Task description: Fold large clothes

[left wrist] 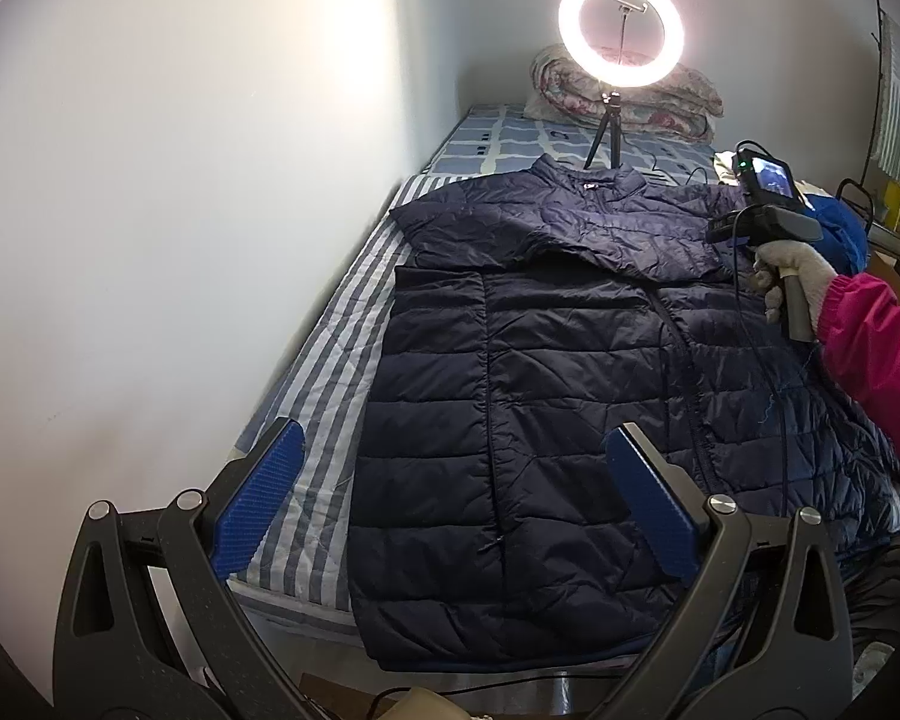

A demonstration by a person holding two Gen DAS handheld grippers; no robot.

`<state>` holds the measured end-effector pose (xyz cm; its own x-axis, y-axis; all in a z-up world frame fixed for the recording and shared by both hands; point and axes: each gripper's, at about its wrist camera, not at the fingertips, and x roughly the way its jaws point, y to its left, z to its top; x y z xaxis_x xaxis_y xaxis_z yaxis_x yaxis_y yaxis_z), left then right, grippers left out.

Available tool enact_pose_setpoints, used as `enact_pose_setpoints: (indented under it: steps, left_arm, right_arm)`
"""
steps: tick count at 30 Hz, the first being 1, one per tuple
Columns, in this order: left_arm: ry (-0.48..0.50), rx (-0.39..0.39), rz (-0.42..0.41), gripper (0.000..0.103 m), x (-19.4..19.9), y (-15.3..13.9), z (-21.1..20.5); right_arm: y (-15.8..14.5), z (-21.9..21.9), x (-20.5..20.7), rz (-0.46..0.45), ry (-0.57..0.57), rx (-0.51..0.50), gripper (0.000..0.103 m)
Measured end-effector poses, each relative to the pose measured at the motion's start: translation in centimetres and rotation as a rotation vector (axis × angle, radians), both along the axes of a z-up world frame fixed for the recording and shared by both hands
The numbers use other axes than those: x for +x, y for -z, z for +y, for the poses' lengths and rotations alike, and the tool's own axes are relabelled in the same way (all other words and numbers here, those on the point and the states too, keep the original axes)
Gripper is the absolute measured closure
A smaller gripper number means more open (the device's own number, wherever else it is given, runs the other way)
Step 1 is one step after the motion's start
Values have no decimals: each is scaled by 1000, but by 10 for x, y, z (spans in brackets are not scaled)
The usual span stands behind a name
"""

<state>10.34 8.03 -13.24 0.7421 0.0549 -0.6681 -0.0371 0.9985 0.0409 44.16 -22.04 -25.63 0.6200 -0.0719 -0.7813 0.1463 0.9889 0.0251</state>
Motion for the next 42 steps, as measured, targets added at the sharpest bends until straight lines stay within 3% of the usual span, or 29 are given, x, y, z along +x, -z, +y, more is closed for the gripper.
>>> enact_pose_setpoints:
  steps: [5, 10, 16, 19, 26, 32, 37, 42]
  left_arm:
    - [25, -23, -24, 1, -4, -5, -6]
    - [78, -96, -87, 1, -12, -16, -11]
    - [152, -77, -131, 1, -19, -33, -39]
    - [197, -87, -140, 3, -20, -36, -55]
    - [344, -107, -106, 24, -20, -34, -114]
    - [515, -146, -63, 26, -18, -28, -185]
    - [673, -136, -31, 34, -22, -19, -255]
    - [824, -178, 76, 34, -23, -3, -326]
  right_arm:
    - [-36, -10, -45, -84, -17, 62, 58]
    - [-77, -13, -103, -152, -63, 96, 55]
    - [-121, -23, -186, -239, -72, 99, 51]
    - [-128, -31, -226, -252, -53, 95, 51]
    - [-121, -64, -322, -242, 53, 70, 51]
    - [-120, -93, -395, -233, 137, 27, 49]
    - [-128, -116, -446, -247, 218, -20, 43]
    - [-136, -140, -482, -269, 297, -38, 40]
